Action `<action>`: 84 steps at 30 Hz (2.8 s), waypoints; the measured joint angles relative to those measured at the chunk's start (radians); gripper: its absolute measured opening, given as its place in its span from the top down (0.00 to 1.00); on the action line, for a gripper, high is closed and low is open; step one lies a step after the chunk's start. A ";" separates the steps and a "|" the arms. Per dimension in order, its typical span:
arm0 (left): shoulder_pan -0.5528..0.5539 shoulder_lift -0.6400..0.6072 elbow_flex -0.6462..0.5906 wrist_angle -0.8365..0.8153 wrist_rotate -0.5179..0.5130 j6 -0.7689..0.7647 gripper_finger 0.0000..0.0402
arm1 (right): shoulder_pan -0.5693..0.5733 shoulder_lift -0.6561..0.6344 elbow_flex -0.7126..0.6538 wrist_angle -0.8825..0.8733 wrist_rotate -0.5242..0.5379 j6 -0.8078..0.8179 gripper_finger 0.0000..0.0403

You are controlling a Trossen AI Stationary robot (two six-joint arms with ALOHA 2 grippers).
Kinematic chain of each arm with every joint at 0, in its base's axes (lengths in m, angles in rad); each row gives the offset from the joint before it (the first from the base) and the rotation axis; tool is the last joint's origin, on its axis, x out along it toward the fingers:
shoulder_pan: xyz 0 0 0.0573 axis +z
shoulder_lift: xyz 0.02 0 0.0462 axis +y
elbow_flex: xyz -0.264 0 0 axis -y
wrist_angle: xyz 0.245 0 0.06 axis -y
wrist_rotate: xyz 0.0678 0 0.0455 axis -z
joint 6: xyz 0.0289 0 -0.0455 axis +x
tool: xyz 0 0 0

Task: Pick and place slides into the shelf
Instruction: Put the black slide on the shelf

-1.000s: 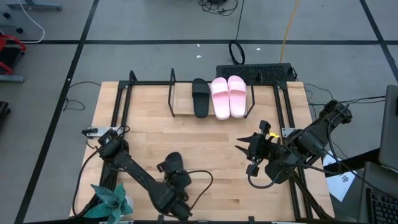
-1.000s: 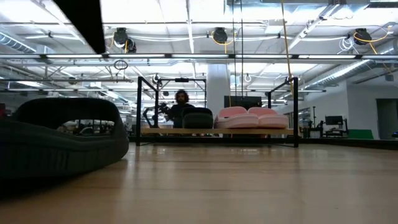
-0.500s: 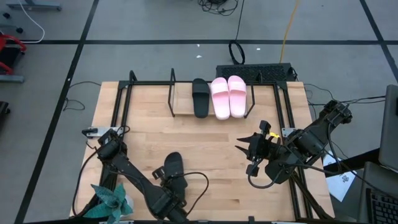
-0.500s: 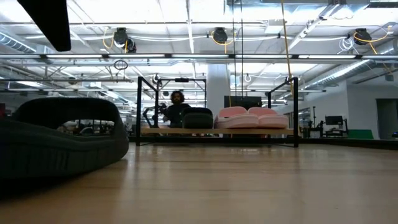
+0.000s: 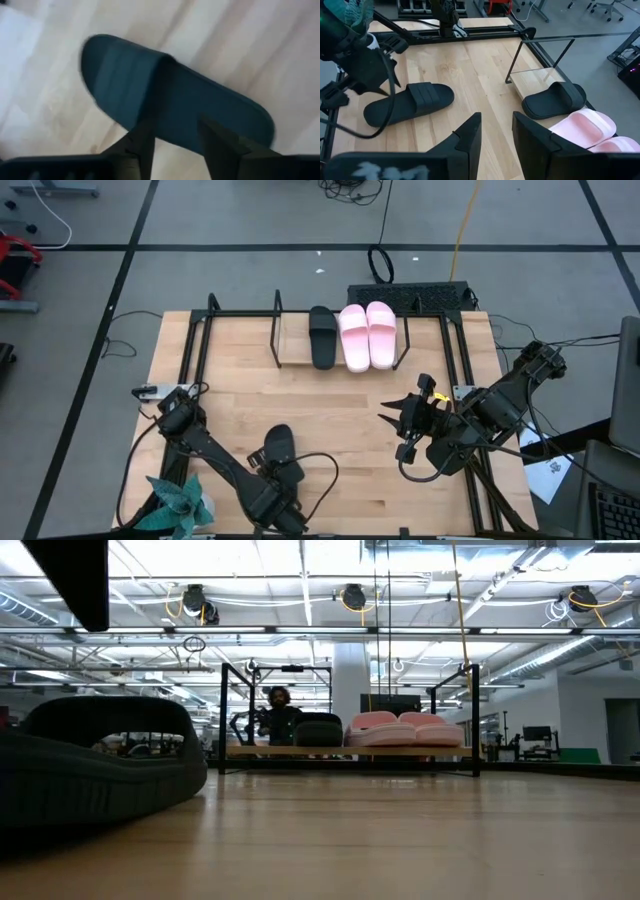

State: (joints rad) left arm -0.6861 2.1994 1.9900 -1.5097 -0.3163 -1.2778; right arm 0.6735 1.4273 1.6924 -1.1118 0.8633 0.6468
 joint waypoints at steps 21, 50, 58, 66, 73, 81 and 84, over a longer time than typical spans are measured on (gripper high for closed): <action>-0.009 0.008 -0.051 0.042 0.027 0.037 0.58 | 0.000 0.000 0.000 0.000 0.003 0.000 0.76; 0.049 0.009 -0.297 0.121 -0.004 0.095 0.58 | -0.014 0.000 0.000 0.001 0.081 0.000 0.76; 0.093 0.008 -0.312 0.142 -0.085 0.195 0.72 | -0.019 0.000 0.000 0.001 0.078 -0.002 0.76; 0.118 0.008 -0.312 0.286 -0.100 0.380 0.97 | -0.019 0.000 0.000 0.000 0.081 -0.011 0.76; 0.127 0.008 -0.312 0.285 -0.143 0.489 0.97 | -0.020 0.000 0.000 0.000 0.082 -0.029 0.76; 0.108 0.008 -0.293 0.191 -0.144 0.516 0.87 | -0.020 0.000 0.000 0.000 0.081 -0.031 0.76; 0.088 0.009 -0.255 0.114 -0.141 0.515 0.82 | -0.020 0.000 0.000 -0.010 0.080 -0.031 0.76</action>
State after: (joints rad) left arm -0.5984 2.2080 1.7351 -1.3955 -0.4573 -0.7628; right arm 0.6537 1.4273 1.6924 -1.1219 0.9429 0.6163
